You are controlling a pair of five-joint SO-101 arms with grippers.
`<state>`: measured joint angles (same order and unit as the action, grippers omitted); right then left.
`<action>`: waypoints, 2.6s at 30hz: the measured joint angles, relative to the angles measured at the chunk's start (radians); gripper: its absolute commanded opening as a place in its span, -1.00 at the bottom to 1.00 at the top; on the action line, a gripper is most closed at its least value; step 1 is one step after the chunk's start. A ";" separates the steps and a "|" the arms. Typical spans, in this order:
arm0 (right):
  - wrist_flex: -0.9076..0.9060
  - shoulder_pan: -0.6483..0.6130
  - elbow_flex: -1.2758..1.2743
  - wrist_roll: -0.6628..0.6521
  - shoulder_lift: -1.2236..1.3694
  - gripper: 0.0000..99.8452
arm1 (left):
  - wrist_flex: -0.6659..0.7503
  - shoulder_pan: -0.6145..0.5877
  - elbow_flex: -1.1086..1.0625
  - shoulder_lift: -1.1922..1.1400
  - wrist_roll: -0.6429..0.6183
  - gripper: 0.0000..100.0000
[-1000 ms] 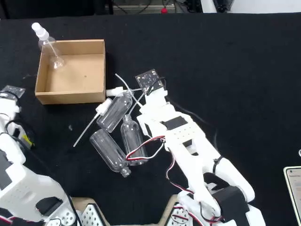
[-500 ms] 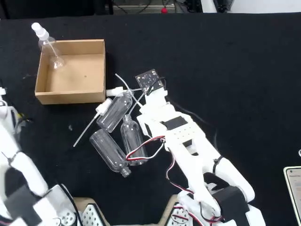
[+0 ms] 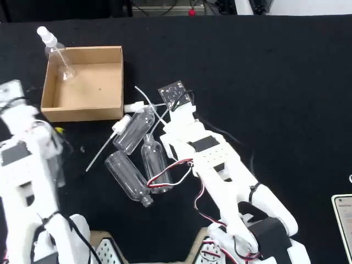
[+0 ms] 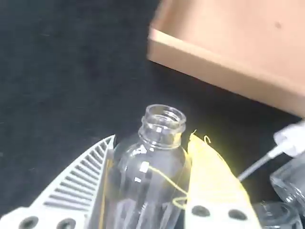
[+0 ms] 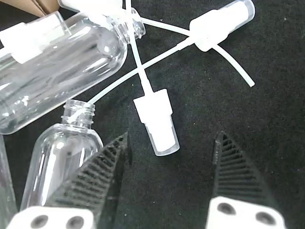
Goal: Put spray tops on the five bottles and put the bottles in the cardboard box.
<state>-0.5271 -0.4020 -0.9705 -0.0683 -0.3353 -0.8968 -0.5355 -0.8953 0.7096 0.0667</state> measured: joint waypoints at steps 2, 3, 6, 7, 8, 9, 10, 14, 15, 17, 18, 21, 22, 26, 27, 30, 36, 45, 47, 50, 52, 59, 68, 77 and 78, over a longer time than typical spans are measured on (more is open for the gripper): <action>-0.028 0.000 0.006 0.000 0.000 -0.48 | 0.052 0.021 -0.058 0.018 -0.011 -0.83; -0.054 0.000 0.020 0.000 0.000 -0.47 | 0.074 0.023 -0.077 0.025 -0.014 -0.83; -0.110 0.000 0.087 0.000 0.040 -0.47 | 0.126 0.028 -0.149 0.037 -0.044 -0.83; -0.115 0.000 0.110 0.000 0.072 -0.47 | 0.137 0.028 -0.169 0.037 -0.058 -0.83; -0.118 0.000 0.132 0.000 0.107 -0.47 | 0.143 0.029 -0.181 0.037 -0.069 -0.83; -0.118 0.000 0.155 0.000 0.144 -0.47 | 0.146 0.029 -0.186 0.037 -0.077 -0.83; -0.118 0.000 0.181 0.000 0.180 -0.47 | 0.149 0.029 -0.186 0.037 -0.080 -0.83; -0.126 0.000 0.267 0.000 0.305 -0.48 | 0.150 0.038 -0.187 0.040 -0.086 -0.83; -0.127 0.000 0.282 0.000 0.327 -0.49 | 0.150 0.040 -0.187 0.040 -0.086 -0.83; -0.127 0.000 0.301 -0.031 0.364 -0.65 | 0.150 0.040 -0.187 0.040 -0.086 -0.83; -0.127 0.000 0.302 -0.052 0.379 -0.78 | 0.150 0.040 -0.189 0.040 -0.086 -0.83; -0.127 0.000 0.304 -0.104 0.396 -0.95 | 0.150 0.040 -0.215 0.040 -0.086 -0.83; -0.127 0.000 0.304 -0.107 0.396 -0.92 | 0.150 0.040 -0.218 0.040 -0.086 -0.83; -0.181 0.020 0.304 -0.103 0.379 -0.97 | 0.150 0.038 -0.218 0.040 -0.086 -0.83; -0.207 0.044 0.304 -0.104 0.356 -0.98 | 0.150 0.038 -0.218 0.040 -0.086 -0.83; -0.304 0.157 0.304 -0.140 0.235 -0.98 | 0.150 0.038 -0.230 0.040 -0.118 -0.83; -0.463 0.411 0.230 -0.419 -0.023 -0.98 | 0.150 0.038 -0.239 0.040 -0.143 -0.83; -0.502 0.479 -0.054 -1.146 -0.222 -0.74 | 0.150 0.038 -0.239 0.040 -0.144 -0.83; -0.514 0.482 -0.054 -1.172 -0.252 -0.53 | 0.150 0.038 -0.239 0.040 -0.144 -0.83; -0.517 0.500 -0.066 -1.166 -0.269 -0.34 | 0.150 0.038 -0.239 0.040 -0.144 -0.83; -0.517 0.497 -0.066 -1.146 -0.276 -0.37 | 0.150 0.038 -0.239 0.040 -0.144 -0.83; -0.535 0.529 0.028 -0.855 -0.279 -0.84 | 0.150 0.038 -0.239 0.040 -0.144 -0.83; -0.878 0.473 0.120 -0.482 -0.279 -0.76 | 0.150 0.038 -0.239 0.040 -0.144 -0.83; -0.898 0.364 -0.015 -0.678 -0.279 -0.76 | 0.150 0.038 -0.239 0.040 -0.144 -0.83; -0.885 0.364 -0.032 -0.692 -0.279 -0.76 | 0.150 0.038 -0.239 0.040 -0.144 -0.83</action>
<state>-1.4124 -0.0384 -1.0027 -0.7603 -0.6145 -0.7465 -0.4971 -1.1347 0.7495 -0.0775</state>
